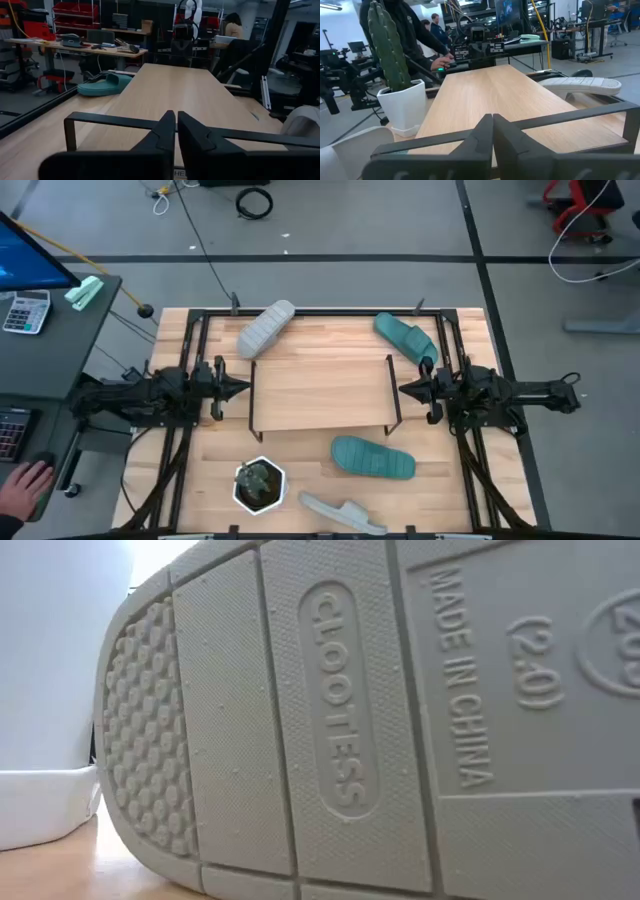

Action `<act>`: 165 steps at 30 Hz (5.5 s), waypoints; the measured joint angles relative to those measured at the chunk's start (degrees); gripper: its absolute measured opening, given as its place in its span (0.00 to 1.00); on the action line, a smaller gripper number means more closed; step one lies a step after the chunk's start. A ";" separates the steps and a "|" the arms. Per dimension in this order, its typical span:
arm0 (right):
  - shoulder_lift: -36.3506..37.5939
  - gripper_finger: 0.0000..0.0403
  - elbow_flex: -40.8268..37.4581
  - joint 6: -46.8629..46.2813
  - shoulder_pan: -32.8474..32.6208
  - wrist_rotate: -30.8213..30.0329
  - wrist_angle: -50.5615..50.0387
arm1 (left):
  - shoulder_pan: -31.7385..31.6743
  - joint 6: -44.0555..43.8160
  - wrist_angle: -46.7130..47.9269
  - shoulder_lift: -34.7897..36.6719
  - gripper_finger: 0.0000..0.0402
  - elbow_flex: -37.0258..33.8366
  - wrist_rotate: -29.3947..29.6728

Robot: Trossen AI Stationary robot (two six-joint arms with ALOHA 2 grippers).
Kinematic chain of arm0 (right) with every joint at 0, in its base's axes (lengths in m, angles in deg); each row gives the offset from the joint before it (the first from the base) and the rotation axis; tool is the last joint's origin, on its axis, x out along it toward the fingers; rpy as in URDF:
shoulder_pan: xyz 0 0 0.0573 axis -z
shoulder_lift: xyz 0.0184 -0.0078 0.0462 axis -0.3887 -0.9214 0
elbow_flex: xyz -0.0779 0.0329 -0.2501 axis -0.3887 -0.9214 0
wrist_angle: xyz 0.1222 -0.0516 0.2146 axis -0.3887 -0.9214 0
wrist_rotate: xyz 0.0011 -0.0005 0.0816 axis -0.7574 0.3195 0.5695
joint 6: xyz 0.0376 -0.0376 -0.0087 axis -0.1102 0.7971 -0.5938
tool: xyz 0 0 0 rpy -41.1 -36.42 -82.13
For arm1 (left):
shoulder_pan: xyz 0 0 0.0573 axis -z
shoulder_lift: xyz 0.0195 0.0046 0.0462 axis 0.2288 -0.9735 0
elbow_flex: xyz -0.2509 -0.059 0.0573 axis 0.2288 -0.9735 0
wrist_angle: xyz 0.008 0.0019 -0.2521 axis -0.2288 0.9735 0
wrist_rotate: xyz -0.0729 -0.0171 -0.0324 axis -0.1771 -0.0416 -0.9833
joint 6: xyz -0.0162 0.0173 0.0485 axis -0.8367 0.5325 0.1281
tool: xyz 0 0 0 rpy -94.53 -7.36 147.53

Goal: Pick and place slides into the shelf

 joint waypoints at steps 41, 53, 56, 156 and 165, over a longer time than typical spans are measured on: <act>0.00 0.04 -0.02 0.00 0.00 0.00 -0.01 | -0.01 -0.01 -0.01 -0.01 0.06 -0.01 -0.01; 0.00 0.04 -0.02 0.00 -0.02 0.00 -0.02 | -0.01 0.00 -0.01 -0.01 0.08 0.00 -0.01; 0.00 0.04 -0.01 0.01 0.00 0.01 -0.01 | -0.01 -0.02 -0.01 0.00 0.07 -0.01 -0.01; -0.02 0.04 0.00 -3.31 -0.01 0.00 -0.24 | 0.00 0.00 0.00 -0.01 0.06 0.00 0.00; -0.02 0.04 0.00 -15.31 0.00 0.02 -1.79 | -0.02 0.46 -0.43 -0.02 0.08 0.00 0.00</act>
